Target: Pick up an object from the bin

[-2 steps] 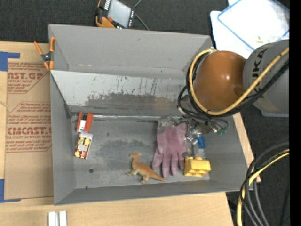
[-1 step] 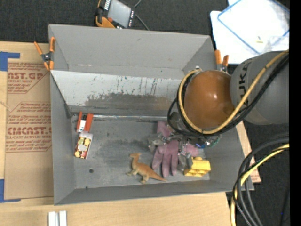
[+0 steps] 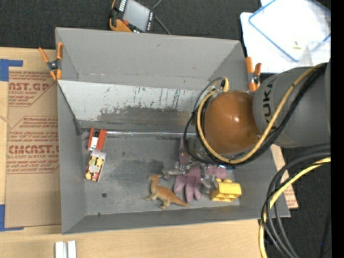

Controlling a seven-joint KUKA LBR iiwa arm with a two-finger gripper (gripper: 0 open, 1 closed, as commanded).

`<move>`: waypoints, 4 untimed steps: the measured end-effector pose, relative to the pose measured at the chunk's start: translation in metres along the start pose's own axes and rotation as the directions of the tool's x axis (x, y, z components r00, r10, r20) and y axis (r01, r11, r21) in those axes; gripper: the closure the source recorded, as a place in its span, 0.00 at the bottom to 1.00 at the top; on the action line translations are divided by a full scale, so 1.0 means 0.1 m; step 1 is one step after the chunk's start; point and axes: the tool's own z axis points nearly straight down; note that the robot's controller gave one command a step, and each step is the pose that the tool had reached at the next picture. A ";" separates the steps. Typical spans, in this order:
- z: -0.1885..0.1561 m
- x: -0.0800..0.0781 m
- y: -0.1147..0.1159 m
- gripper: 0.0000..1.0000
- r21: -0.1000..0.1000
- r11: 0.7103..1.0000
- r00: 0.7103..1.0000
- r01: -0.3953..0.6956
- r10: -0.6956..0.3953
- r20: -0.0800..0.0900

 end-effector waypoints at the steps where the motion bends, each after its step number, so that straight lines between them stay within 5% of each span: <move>1: -0.01 -0.17 -0.24 1.00 -0.015 0.946 0.946 0.323 -0.323 0.002; 4: -0.18 -0.18 -0.21 1.00 -0.021 0.947 0.947 0.322 -0.322 0.003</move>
Offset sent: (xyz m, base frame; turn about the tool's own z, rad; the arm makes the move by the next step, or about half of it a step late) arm 0.0000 0.0000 0.0000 0.0000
